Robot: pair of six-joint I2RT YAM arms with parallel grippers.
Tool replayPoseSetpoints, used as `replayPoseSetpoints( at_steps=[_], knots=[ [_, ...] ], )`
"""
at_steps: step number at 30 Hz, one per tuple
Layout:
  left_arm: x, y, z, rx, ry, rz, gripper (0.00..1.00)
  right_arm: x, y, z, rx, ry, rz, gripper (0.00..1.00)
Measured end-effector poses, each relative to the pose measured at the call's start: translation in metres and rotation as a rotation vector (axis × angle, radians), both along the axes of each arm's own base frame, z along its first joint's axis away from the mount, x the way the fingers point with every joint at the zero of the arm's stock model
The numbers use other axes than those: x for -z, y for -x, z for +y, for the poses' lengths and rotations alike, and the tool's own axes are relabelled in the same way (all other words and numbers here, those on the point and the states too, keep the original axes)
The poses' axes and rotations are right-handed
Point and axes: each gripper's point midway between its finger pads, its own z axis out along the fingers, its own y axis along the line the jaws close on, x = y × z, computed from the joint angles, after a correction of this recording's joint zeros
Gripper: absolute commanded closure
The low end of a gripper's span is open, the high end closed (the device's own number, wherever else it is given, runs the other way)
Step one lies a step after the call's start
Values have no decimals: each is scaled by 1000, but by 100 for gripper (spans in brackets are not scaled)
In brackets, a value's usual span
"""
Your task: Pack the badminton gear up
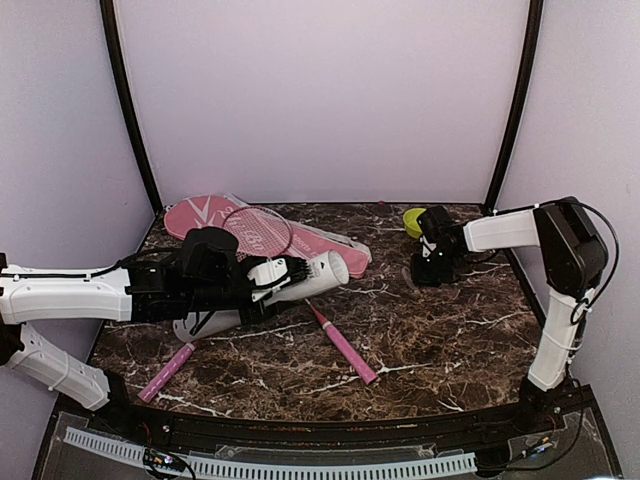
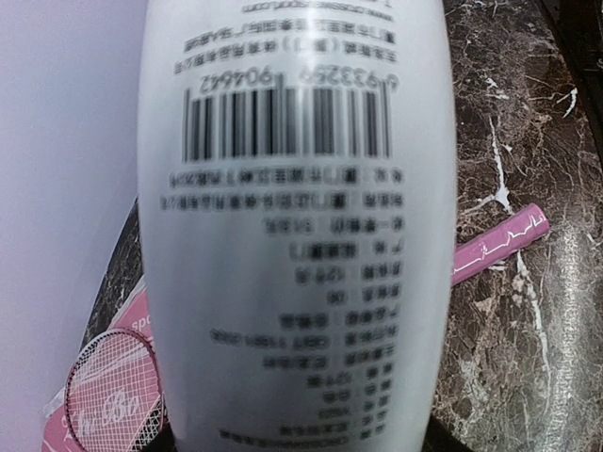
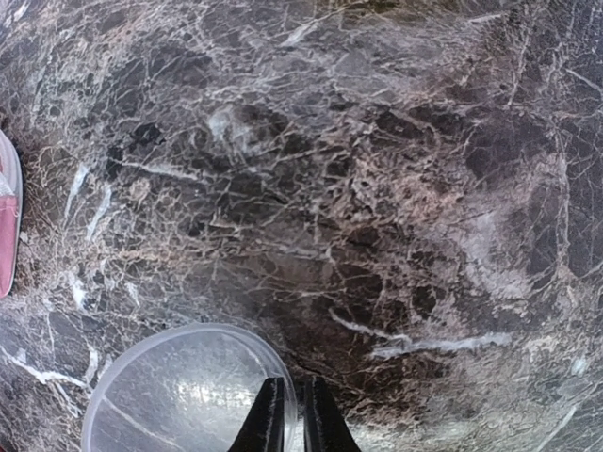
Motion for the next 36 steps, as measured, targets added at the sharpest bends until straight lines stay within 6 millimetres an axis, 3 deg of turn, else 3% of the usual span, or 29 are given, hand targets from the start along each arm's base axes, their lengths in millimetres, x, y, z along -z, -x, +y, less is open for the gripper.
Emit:
replayPoseSetpoints(
  at_steps=[6,12,20,24,32,36],
  knots=[
    [0,0,0,0,0,0,45,1,0,0,-11,1,-8,86],
    [0,0,0,-1,0,0,45,1,5,1,-24,-5,-15,100],
    [-4,-1,-2,-13,26,9,45,-2,20,-2,-29,-23,-6,100],
    [-27,-6,-9,-40,100,22,45,-18,24,-4,-36,-30,-27,100],
    [-104,-12,-18,-97,435,10,45,-58,30,-1,-71,-69,-91,100],
    [-121,-13,-19,-109,576,29,45,-82,41,-3,-92,-84,-108,100]
  ],
)
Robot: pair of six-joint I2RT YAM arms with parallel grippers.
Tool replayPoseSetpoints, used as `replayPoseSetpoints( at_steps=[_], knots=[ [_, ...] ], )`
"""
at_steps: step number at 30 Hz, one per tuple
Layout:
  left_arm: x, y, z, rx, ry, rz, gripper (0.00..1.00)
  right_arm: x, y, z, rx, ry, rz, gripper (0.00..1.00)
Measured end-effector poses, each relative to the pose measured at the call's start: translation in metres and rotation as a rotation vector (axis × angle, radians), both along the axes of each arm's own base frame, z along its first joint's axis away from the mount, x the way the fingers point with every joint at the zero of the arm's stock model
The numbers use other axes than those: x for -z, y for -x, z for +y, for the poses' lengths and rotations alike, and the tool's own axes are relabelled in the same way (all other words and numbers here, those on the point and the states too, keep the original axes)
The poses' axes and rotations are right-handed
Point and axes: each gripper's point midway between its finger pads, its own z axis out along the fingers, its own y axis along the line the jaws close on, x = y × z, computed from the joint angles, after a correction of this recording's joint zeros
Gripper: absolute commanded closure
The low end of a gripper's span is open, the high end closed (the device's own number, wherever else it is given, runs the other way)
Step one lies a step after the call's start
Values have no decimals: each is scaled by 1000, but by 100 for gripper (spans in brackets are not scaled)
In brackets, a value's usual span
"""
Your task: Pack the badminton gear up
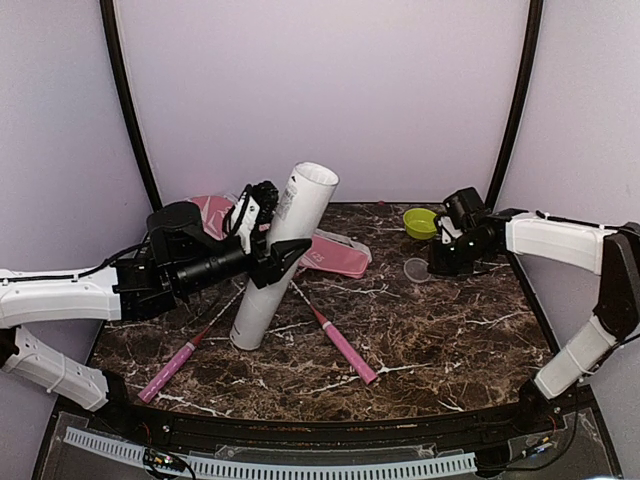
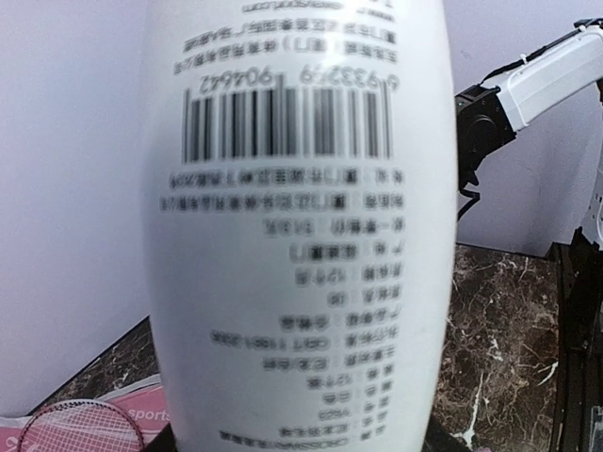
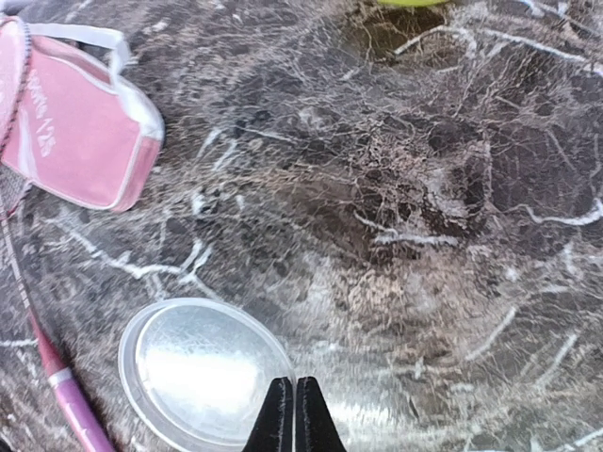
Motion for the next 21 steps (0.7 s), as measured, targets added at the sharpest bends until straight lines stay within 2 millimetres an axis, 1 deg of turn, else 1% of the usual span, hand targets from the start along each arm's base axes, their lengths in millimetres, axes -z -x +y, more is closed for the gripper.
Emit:
replayPoseSetpoints(
  at_steps=[5,8,10,12,17,21],
  knots=[
    [1,2,0,7,120,41,45,-42,16,-1,-30,-45,-61,100],
    [1,4,-2,22,176,52,45,-64,25,0,-50,-81,-87,100],
    [2,6,-3,37,216,55,45,-74,31,1,-60,-101,-101,100],
    [4,7,-5,53,247,58,45,-81,37,1,-68,-116,-105,100],
    [5,10,-14,101,312,31,44,-90,46,2,-77,-139,-110,100],
    [19,9,-23,129,334,39,44,-97,48,3,-78,-154,-123,100]
  ],
)
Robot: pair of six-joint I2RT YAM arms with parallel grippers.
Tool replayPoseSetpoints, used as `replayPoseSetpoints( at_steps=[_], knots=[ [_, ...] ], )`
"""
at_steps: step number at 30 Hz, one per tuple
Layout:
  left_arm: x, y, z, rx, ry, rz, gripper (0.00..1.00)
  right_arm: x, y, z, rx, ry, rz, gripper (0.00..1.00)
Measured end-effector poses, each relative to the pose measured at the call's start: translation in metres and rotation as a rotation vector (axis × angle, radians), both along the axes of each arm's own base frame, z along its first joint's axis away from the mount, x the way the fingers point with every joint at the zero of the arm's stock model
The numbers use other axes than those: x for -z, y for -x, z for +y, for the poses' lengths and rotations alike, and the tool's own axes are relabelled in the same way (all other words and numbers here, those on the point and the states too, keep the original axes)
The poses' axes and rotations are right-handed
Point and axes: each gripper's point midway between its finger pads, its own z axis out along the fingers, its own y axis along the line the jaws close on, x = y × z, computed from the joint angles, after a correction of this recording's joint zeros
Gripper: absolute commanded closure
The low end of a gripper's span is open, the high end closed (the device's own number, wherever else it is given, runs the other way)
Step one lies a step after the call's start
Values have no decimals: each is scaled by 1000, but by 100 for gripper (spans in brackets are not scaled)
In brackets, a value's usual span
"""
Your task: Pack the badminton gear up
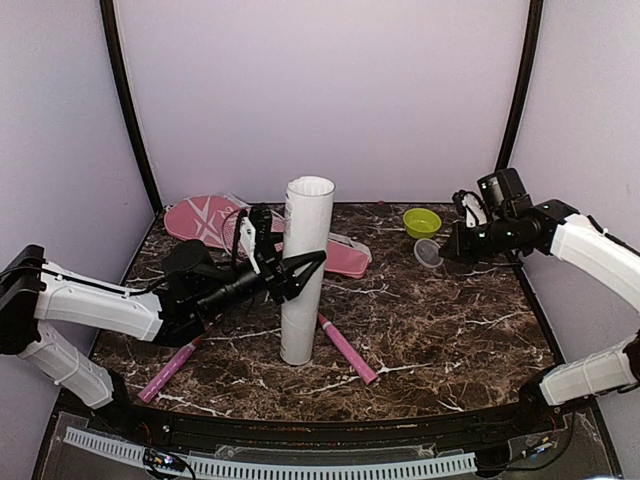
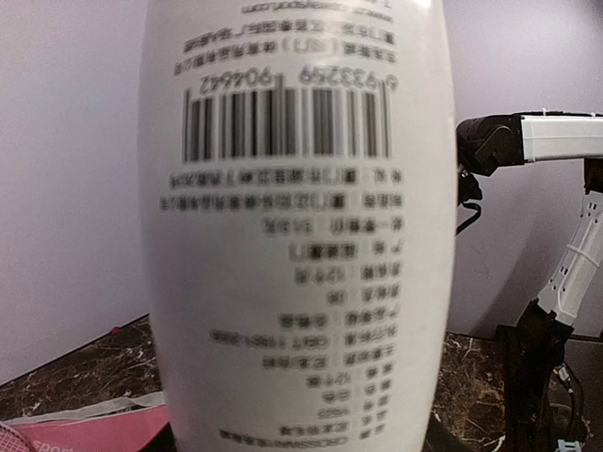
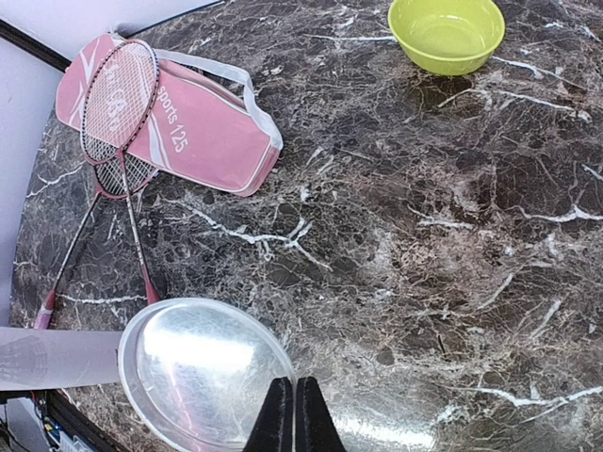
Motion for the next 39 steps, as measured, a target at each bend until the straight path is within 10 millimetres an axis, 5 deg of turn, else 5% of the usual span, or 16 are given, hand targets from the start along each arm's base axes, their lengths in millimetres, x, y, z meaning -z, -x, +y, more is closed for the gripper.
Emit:
replayPoseSetpoints(
  at_steps=[16,27,39],
  knots=[
    [3,7,-1,78,76,-5,38,-1,7,9,-19,-24,18,100],
    [12,15,-5,135,48,8,12,0,8,11,-25,-26,20,100],
    [5,26,4,157,21,20,8,-1,11,16,-29,-33,25,100]
  ],
)
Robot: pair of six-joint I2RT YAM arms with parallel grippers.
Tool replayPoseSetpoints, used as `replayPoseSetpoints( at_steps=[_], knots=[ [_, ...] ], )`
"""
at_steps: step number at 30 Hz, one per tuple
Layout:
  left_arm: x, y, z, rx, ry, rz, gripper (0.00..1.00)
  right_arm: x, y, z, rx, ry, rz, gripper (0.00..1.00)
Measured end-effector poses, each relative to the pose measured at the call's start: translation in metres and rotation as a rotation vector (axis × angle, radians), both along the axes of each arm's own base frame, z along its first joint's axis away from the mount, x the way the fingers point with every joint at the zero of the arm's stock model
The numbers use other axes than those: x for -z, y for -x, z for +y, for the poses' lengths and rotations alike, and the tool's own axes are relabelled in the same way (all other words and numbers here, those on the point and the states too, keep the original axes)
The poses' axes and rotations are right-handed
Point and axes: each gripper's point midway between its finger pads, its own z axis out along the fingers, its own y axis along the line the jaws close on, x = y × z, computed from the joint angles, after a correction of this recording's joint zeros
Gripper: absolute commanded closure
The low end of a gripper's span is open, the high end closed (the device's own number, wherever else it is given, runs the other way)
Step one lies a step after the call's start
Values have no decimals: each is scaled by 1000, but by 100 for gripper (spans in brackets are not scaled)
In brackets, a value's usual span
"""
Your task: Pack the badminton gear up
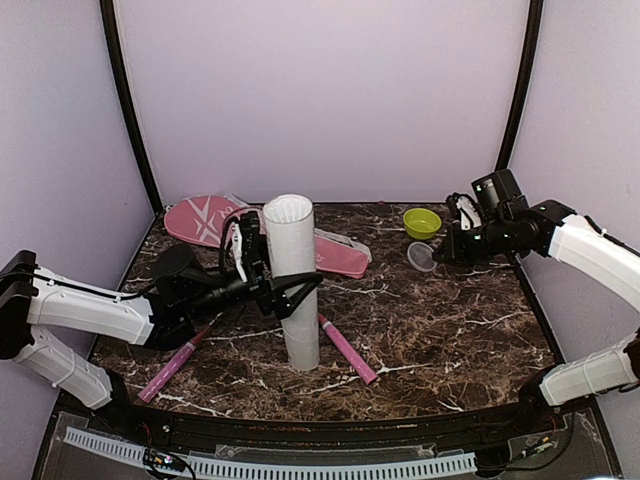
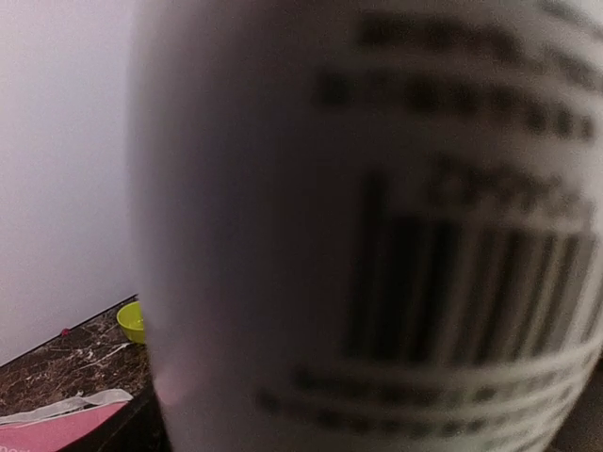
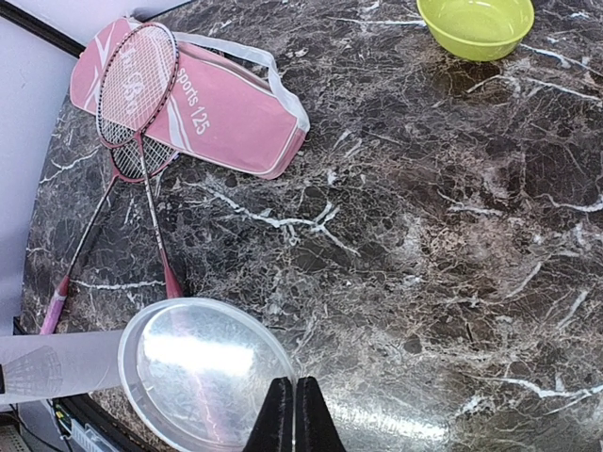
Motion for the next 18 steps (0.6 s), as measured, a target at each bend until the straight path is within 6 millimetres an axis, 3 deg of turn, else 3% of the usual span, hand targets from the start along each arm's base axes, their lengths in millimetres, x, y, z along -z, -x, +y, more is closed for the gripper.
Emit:
replayPoseSetpoints(
  at_steps=[12,18],
  knots=[
    [2,16,22,3,-73,14,5,-7,-2,9,-13,-13,-9,100],
    [-6,25,49,-21,-113,26,6,-41,-8,21,-30,-51,-66,100]
  ],
)
